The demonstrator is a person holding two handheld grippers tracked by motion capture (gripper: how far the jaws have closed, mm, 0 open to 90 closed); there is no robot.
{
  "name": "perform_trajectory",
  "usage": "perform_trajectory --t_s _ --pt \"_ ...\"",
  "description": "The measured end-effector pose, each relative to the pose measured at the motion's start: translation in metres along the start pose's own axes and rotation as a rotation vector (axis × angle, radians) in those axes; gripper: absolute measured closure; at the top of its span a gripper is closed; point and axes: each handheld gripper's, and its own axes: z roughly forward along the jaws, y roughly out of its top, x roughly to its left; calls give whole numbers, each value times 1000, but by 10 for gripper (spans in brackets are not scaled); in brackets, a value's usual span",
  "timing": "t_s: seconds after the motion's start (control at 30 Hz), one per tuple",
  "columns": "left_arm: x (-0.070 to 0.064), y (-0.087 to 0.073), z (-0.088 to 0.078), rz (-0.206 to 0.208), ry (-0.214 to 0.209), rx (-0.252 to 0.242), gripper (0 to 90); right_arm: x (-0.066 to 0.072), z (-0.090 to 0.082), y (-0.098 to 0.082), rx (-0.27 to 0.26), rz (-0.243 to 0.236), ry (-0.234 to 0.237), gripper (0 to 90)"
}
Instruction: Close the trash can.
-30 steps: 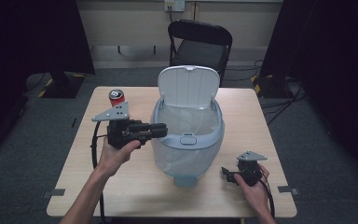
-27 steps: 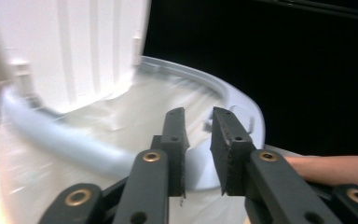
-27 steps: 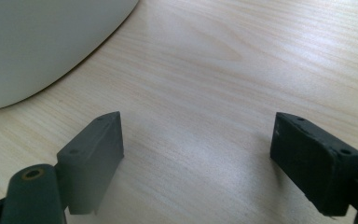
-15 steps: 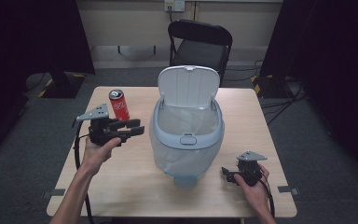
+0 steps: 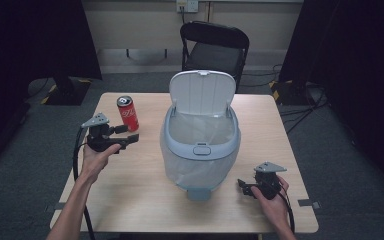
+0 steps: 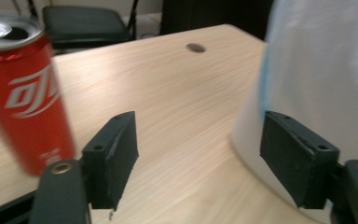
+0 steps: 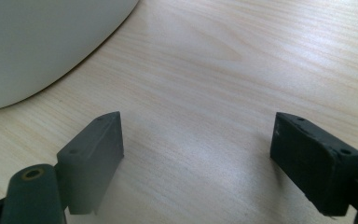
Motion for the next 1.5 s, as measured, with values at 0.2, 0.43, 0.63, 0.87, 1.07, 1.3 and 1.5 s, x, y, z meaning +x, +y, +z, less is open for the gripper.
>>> perform_trajectory --t_s 0.2,0.43,0.63,0.87,1.07,1.3,1.5 --pt "28 -1 9 -34 72 12 228 0 0 0 1 1 -1 162" --pt "57 10 20 -35 196 44 199 0 0 0 0 -1 0 162" --pt "72 25 35 -13 261 103 197 0 0 0 0 0 0 162" --pt "89 24 53 -25 295 87 232 0 0 0 0 0 0 161" --pt "97 26 67 -14 301 117 238 0 0 0 1 1 0 161" --pt "97 28 80 -20 311 118 291 0 0 0 0 0 1 161" --pt "89 30 85 9 309 137 340 0 0 0 -1 -1 1 160"
